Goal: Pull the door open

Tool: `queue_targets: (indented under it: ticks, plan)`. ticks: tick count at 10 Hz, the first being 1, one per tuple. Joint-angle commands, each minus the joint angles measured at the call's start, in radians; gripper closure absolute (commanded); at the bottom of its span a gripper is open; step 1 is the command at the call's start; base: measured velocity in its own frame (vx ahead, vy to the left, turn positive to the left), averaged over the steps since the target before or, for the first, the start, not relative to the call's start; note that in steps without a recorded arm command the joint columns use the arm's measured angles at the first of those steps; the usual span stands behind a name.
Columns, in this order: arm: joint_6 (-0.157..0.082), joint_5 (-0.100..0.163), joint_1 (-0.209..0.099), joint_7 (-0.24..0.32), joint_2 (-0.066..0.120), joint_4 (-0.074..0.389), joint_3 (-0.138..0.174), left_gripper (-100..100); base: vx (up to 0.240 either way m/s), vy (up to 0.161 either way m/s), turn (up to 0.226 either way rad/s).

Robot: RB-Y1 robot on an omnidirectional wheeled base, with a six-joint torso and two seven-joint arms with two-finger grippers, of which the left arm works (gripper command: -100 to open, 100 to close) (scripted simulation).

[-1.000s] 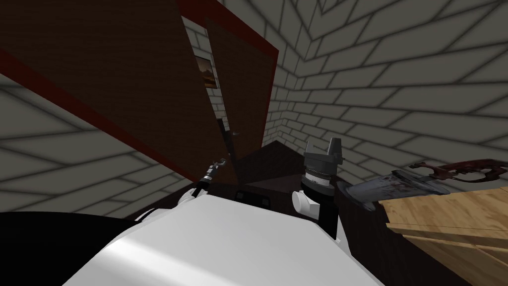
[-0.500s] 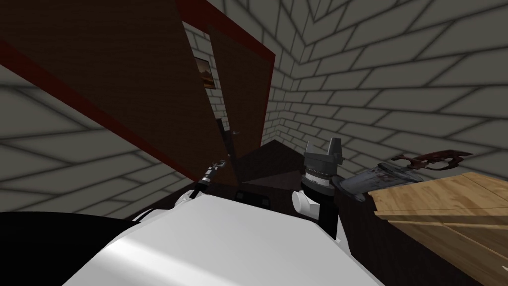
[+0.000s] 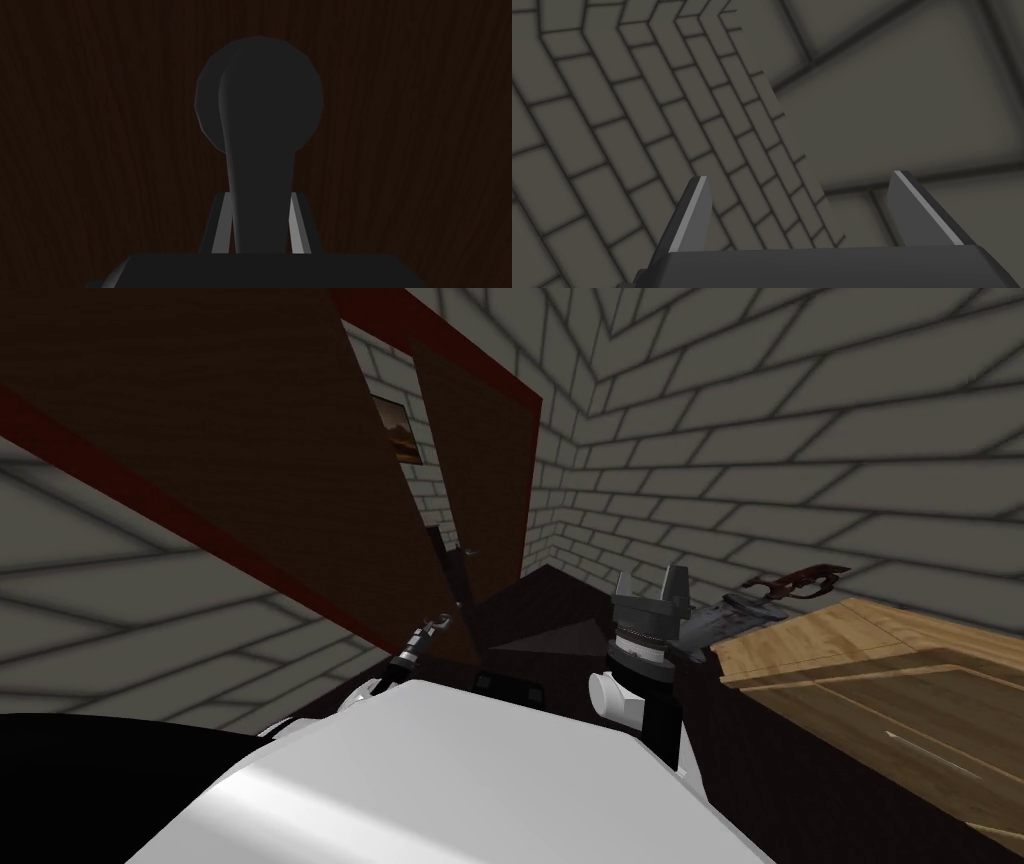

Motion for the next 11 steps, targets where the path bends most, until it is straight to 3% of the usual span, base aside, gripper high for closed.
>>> queue_targets:
  ticks: [1,6,7,11]
  plan:
    - [-0.033,-0.01,0.021,0.013,0.003,0.003,-0.01,100,-0.194,0.06,-0.114]
    - [-0.081,-0.022,0.048,0.03,0.016,0.01,-0.017,100,-0.109,0.032,-0.062]
    - [-0.065,-0.018,0.048,0.028,0.019,0.005,-0.012,100,-0.031,0.016,-0.008]
    - [-0.109,-0.026,0.056,0.034,0.024,0.033,-0.011,100,-0.166,0.058,-0.165]
